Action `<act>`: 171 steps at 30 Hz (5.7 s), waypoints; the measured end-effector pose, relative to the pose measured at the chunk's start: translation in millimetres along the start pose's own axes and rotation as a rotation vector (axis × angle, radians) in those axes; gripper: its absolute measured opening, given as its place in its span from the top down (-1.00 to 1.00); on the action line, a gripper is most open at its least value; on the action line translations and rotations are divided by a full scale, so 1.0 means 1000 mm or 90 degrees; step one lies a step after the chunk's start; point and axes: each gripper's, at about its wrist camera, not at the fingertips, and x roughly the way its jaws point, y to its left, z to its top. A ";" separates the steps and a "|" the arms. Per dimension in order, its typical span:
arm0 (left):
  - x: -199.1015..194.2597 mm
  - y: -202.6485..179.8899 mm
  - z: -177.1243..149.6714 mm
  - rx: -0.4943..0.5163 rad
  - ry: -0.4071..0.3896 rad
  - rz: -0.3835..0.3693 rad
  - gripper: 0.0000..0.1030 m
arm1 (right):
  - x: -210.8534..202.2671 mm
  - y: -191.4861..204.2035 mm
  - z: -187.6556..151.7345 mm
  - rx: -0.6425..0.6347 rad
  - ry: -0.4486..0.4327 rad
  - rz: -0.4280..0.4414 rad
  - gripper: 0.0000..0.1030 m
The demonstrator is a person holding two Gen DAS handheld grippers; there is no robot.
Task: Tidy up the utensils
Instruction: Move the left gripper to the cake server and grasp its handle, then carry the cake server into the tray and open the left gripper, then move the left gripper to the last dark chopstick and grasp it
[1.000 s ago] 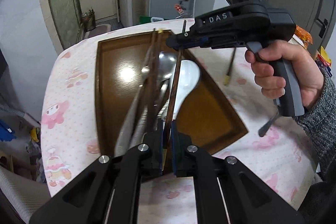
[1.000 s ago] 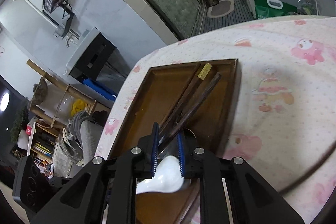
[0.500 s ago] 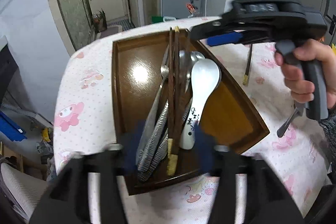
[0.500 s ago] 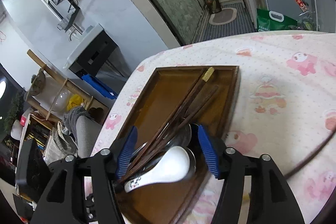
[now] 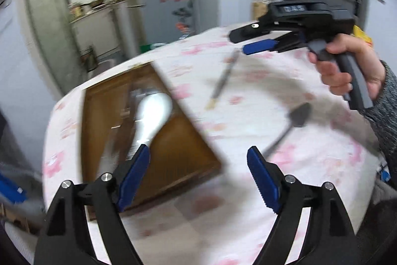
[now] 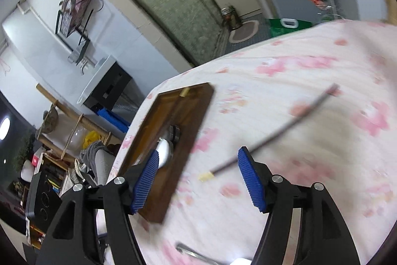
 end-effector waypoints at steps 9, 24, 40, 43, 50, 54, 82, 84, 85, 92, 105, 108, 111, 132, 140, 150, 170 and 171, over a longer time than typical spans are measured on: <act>0.040 -0.069 0.010 0.069 0.025 -0.095 -0.61 | -0.050 -0.048 -0.048 0.038 -0.004 -0.028 -0.31; 0.105 -0.090 0.032 0.070 0.095 -0.118 0.62 | -0.081 -0.089 -0.067 0.079 -0.021 0.000 -0.32; 0.105 -0.085 0.046 0.027 0.096 -0.149 0.93 | -0.073 -0.098 -0.074 0.102 -0.003 0.022 -0.33; 0.108 -0.090 0.045 0.038 0.102 -0.156 0.87 | -0.068 -0.096 -0.072 0.105 0.004 0.018 -0.33; 0.108 -0.093 0.044 0.030 0.083 -0.138 0.88 | -0.044 -0.092 -0.067 0.115 0.037 -0.018 -0.32; 0.109 -0.085 0.043 -0.001 0.075 -0.159 0.88 | -0.033 -0.087 -0.063 0.113 0.040 -0.033 -0.15; 0.088 -0.080 0.034 -0.004 0.054 -0.159 0.86 | -0.052 -0.048 -0.044 0.091 -0.041 0.024 0.92; 0.082 -0.082 0.033 0.007 0.048 -0.139 0.85 | -0.052 -0.041 -0.041 0.082 -0.041 0.027 0.92; 0.078 -0.081 0.033 0.009 0.045 -0.139 0.85 | -0.052 -0.038 -0.040 0.080 -0.041 0.029 0.92; 0.035 -0.043 0.034 -0.022 0.012 -0.099 0.85 | -0.036 0.009 -0.018 0.045 -0.038 0.069 0.92; 0.018 0.064 0.016 -0.090 0.042 0.025 0.84 | 0.083 0.072 0.025 0.039 0.039 0.152 0.91; 0.027 0.079 0.015 -0.093 0.060 0.042 0.83 | 0.110 0.066 0.029 0.057 0.056 0.156 0.90; 0.031 0.092 0.013 -0.105 0.063 0.048 0.81 | 0.126 0.059 0.029 0.069 0.064 0.154 0.88; 0.021 0.092 0.001 -0.112 0.035 0.081 -0.09 | 0.125 0.068 0.018 0.010 0.069 0.105 -0.08; 0.015 0.051 0.025 -0.075 0.001 0.042 -0.38 | 0.061 0.040 0.021 0.006 0.015 0.077 -0.25; 0.093 -0.014 0.065 -0.009 0.077 -0.034 -0.64 | -0.003 -0.036 0.021 0.016 -0.005 -0.004 -0.50; 0.165 -0.020 0.084 -0.025 0.160 -0.024 -0.77 | -0.015 -0.090 0.016 0.074 -0.011 -0.011 -0.57; 0.166 -0.020 0.084 -0.025 0.163 -0.022 -0.79 | -0.013 -0.089 0.015 0.081 -0.011 -0.004 -0.57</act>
